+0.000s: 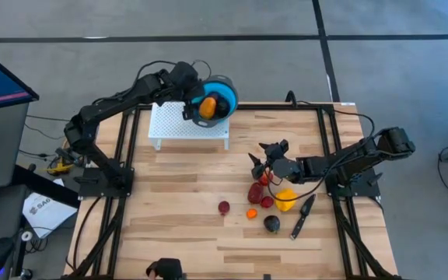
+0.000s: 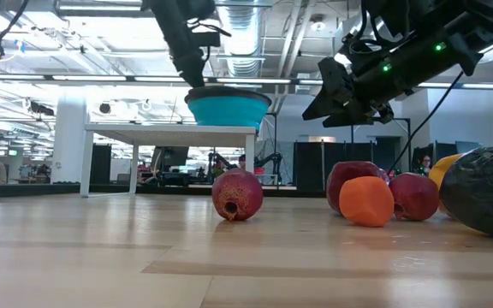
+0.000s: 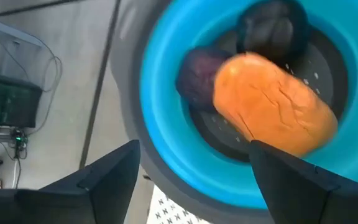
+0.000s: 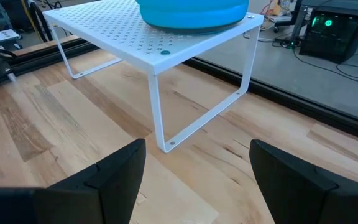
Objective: Pick & Place Fruit
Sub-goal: Put the left red pomegranate into the blue strainer bowl
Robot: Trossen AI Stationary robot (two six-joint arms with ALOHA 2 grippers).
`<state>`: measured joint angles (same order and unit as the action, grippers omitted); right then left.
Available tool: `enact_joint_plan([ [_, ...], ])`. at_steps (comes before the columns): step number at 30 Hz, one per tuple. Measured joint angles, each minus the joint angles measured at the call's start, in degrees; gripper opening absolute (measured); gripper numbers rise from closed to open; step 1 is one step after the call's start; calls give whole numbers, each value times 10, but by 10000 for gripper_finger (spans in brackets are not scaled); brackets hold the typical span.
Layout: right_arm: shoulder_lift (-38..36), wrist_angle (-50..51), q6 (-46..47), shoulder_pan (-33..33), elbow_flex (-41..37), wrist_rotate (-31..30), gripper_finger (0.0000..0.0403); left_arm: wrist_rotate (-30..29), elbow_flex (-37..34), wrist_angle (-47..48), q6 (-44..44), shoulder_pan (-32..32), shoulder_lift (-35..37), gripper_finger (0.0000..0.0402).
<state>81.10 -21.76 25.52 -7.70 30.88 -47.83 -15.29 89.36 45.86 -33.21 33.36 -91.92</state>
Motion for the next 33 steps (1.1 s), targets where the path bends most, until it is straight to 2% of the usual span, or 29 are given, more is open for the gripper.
enact_joint_plan([
  [9, 0, 1, 0, 0, 0, 0, 282, 10, 0, -63, 5, -6, 0, 294],
  [14, 0, 3, -5, 0, 0, 0, 282, 95, 0, -62, 27, -43, 0, 282],
  [20, 0, 3, -10, 0, 0, -1, 282, 185, -9, -62, 31, -146, 1, 257],
  [25, 0, 3, -15, 4, 0, -1, 282, 243, -77, -75, 32, -241, 2, 238],
  [30, 0, 3, -17, 11, 0, -1, 282, 289, -184, -158, 75, -329, 1, 225],
  [33, 0, 3, -17, 11, 0, -1, 282, 293, -245, -208, 40, -377, 1, 221],
])
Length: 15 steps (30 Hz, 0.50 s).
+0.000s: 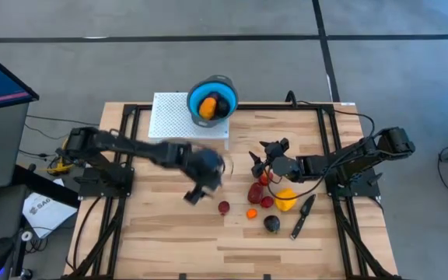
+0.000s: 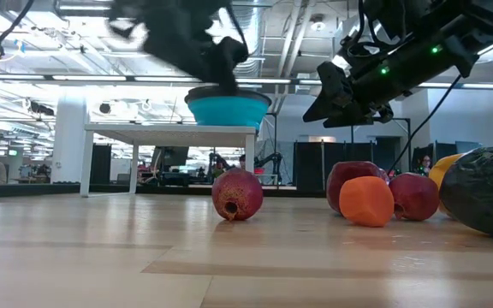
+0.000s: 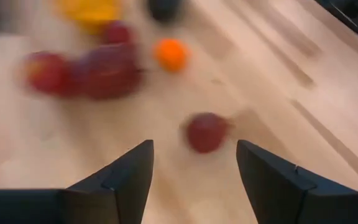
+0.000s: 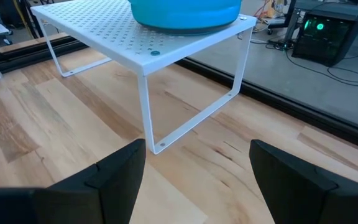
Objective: Pick & Place Fruit
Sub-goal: Put the left red pomegranate into the blue strainer bowl
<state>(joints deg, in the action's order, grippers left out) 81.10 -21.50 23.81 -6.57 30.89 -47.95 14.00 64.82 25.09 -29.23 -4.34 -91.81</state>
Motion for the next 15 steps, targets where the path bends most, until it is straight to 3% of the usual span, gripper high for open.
enact_joint_plan([
  [6, 0, 0, 0, -2, 0, 0, 282, 5, -84, -188, -49, -45, -13, 234],
  [15, 0, -2, 33, -21, 0, 1, 282, 41, -86, -224, -74, -45, -82, 283],
])
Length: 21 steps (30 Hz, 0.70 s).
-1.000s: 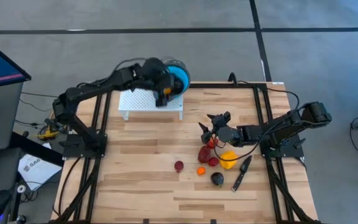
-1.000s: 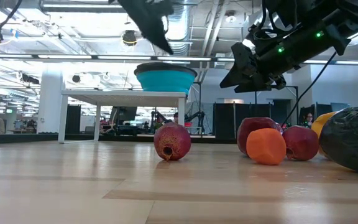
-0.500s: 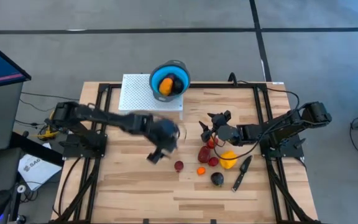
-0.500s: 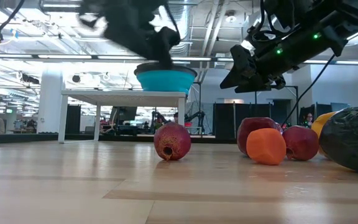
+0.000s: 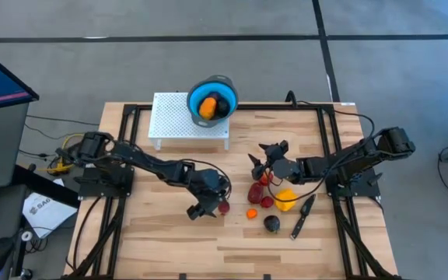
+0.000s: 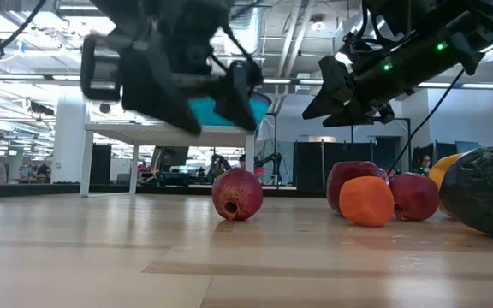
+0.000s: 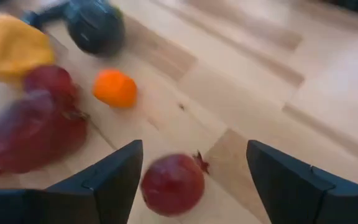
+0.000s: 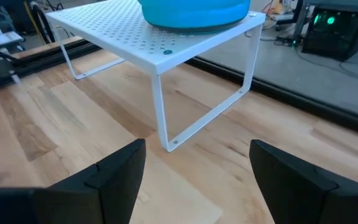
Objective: Pick & Place Fruit
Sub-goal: Put the left red pomegranate into the blue strainer bowl
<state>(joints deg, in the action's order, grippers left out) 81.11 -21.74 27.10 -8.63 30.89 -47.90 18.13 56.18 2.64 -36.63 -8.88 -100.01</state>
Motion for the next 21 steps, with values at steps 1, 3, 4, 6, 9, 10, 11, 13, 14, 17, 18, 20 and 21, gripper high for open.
enact_joint_plan([
  [1, 0, 1, 9, -4, 0, 0, 282, 3, 0, -5, -11, 0, -8, 284],
  [3, 0, 2, 22, -13, 0, 0, 282, 3, 1, -20, -30, -2, -25, 284],
  [4, 0, 2, 28, -18, 0, 0, 282, 3, 0, -22, -36, -2, -32, 283],
  [6, 0, 2, 34, -28, 0, 0, 282, 2, 0, -37, -52, 1, -44, 280],
  [9, 0, -2, 36, -43, 0, 0, 282, 3, 0, -46, -79, 7, -57, 277],
  [10, 0, -1, 40, -47, 0, 0, 282, 3, 0, -50, -85, 10, -62, 276],
  [11, 0, -1, 45, -51, 0, 0, 282, 2, 0, -49, -91, 13, -67, 276],
  [13, 0, 1, 53, -58, 0, 0, 282, 2, 0, -54, -101, 19, -79, 276],
  [14, 0, 1, 56, -61, 0, 0, 282, 1, 0, -51, -109, 23, -84, 276],
  [17, 0, 4, 62, -68, 0, 0, 282, 1, 0, -57, -111, 30, -91, 275],
  [18, 0, 3, 62, -69, 0, 0, 282, 1, 0, -63, -111, 30, -92, 273],
  [20, 0, 3, 62, -71, 0, -1, 282, 1, 1, -67, -111, 30, -92, 270],
  [21, 0, 3, 62, -71, 0, -1, 282, 2, 1, -67, -111, 30, -92, 267],
])
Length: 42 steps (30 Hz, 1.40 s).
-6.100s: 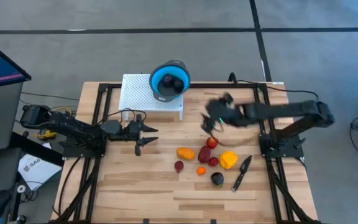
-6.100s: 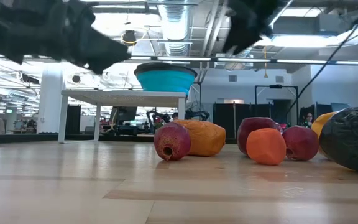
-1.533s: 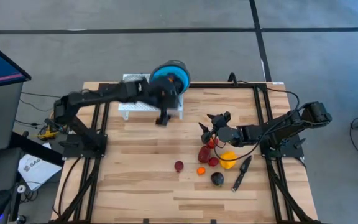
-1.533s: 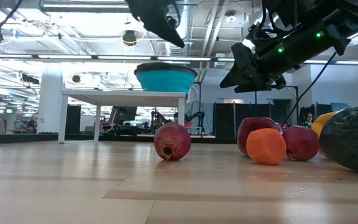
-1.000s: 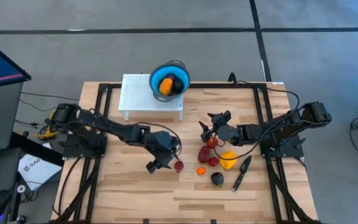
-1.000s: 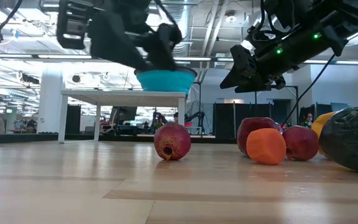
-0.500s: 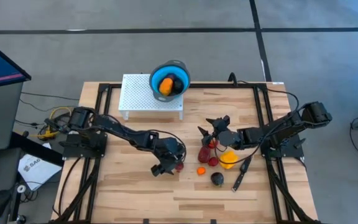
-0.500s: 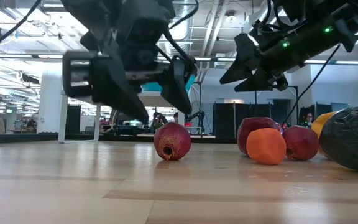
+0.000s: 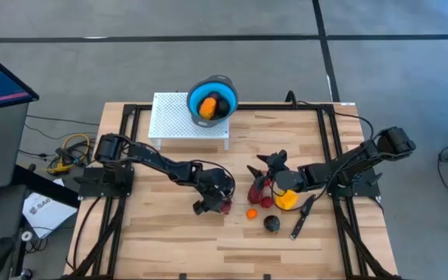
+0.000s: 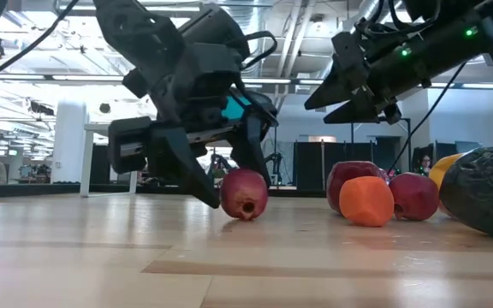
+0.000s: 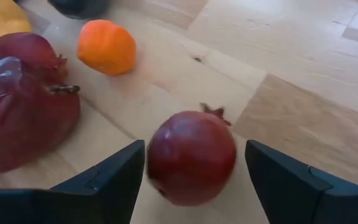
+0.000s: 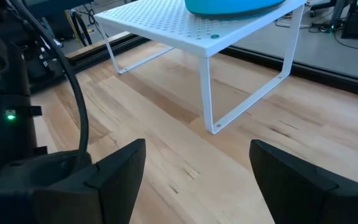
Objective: Pick & Place Fruit
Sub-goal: Put the left red pomegranate into the blue strainer bowl
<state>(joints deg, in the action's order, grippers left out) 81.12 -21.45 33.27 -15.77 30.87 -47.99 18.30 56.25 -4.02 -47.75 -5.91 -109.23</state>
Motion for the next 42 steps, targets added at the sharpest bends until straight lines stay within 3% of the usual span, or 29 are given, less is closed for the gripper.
enact_joint_plan([
  [21, 0, 1, 4, 2, 0, -1, 282, 1, 0, -9, 6, -2, -2, 200],
  [24, 0, 1, 5, 2, 0, -1, 282, -2, 0, -9, 47, -2, 8, 188],
  [29, 0, 3, 8, 0, 0, -1, 282, -49, -1, -9, 146, 1, 80, 192],
  [35, 0, 3, 8, 1, 0, -1, 282, -140, -2, -34, 208, 23, 222, 188],
  [39, 0, 3, 8, 2, 0, -1, 282, -209, -1, -87, 287, 90, 288, 196],
  [42, 0, 3, 8, 2, 0, -1, 282, -215, -1, -126, 393, 174, 306, 205],
])
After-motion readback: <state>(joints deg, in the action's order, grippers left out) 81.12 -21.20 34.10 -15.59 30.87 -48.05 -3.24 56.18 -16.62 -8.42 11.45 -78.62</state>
